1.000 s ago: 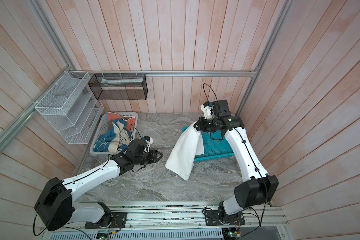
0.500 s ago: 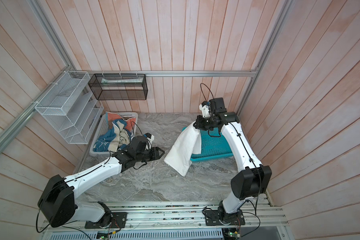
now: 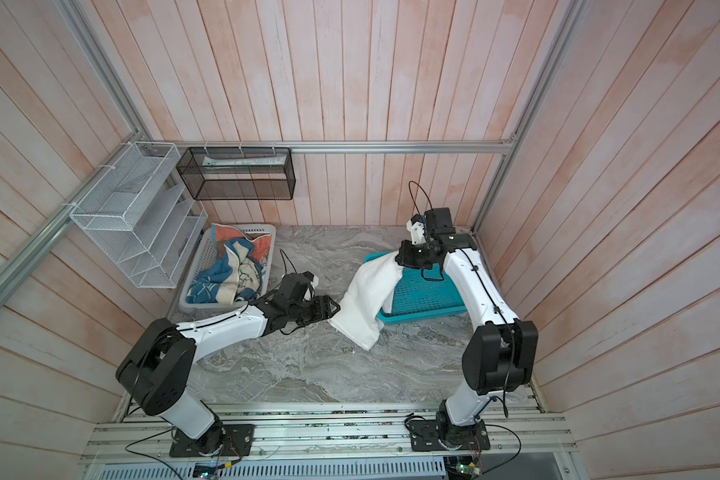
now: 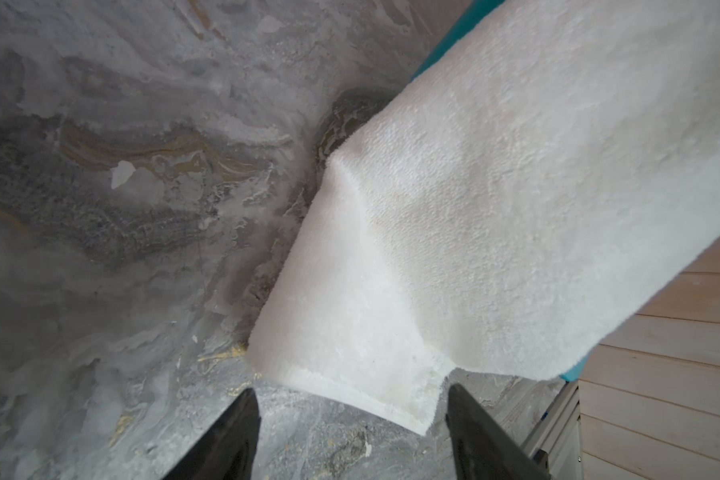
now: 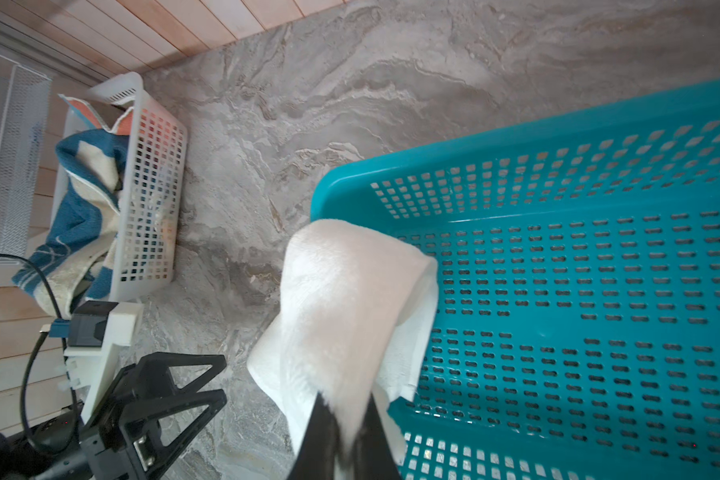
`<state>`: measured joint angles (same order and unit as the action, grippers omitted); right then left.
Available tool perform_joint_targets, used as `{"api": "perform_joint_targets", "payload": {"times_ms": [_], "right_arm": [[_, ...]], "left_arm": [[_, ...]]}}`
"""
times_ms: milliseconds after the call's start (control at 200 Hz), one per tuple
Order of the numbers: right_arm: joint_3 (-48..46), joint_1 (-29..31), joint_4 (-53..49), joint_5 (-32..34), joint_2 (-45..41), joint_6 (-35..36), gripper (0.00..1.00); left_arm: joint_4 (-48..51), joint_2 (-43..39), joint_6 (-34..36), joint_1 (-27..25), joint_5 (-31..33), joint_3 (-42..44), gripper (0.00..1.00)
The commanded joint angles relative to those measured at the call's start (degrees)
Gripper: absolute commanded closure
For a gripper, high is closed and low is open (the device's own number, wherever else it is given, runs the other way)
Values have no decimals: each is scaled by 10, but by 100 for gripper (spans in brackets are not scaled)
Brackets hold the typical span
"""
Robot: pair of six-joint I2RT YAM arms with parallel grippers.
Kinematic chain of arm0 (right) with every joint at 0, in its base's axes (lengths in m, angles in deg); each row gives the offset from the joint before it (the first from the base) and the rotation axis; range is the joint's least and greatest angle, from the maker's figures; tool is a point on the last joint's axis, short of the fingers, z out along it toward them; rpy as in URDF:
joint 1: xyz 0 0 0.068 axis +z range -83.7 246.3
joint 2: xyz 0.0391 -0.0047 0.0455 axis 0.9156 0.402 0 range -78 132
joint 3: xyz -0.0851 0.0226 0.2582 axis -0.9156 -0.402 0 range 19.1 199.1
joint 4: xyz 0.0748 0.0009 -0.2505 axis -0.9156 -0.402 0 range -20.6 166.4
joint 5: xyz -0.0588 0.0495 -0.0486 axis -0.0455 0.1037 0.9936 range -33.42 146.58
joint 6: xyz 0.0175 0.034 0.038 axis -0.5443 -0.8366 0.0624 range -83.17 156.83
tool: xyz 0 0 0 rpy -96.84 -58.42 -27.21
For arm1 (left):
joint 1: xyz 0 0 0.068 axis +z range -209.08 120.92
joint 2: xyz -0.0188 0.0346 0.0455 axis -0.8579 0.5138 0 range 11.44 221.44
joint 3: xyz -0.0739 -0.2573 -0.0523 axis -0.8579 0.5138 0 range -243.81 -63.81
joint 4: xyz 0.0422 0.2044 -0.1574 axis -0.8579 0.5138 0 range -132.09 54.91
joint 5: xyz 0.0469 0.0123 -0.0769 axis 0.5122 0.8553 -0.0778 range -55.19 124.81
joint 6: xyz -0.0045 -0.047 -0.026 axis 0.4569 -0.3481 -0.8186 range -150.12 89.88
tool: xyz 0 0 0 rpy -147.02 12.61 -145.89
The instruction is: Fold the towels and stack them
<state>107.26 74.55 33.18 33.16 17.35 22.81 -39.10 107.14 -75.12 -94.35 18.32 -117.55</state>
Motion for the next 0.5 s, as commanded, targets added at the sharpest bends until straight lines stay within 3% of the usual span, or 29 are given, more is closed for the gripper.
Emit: {"api": "perform_joint_targets", "payload": {"times_ms": [0,265,395,495], "right_arm": [[-27,-9,27,3,11,21,100],[-77,-25,59,-23,22,29,100],[-101,-28,75,-31,20,29,100],[-111,-29,83,-35,18,26,100]], "left_arm": [[-89,28,-45,17,-49,29,27],[-158,107,-79,19,-101,17,28],[-174,119,-96,18,-116,15,34],[-181,127,-104,19,-128,17,47]]}}
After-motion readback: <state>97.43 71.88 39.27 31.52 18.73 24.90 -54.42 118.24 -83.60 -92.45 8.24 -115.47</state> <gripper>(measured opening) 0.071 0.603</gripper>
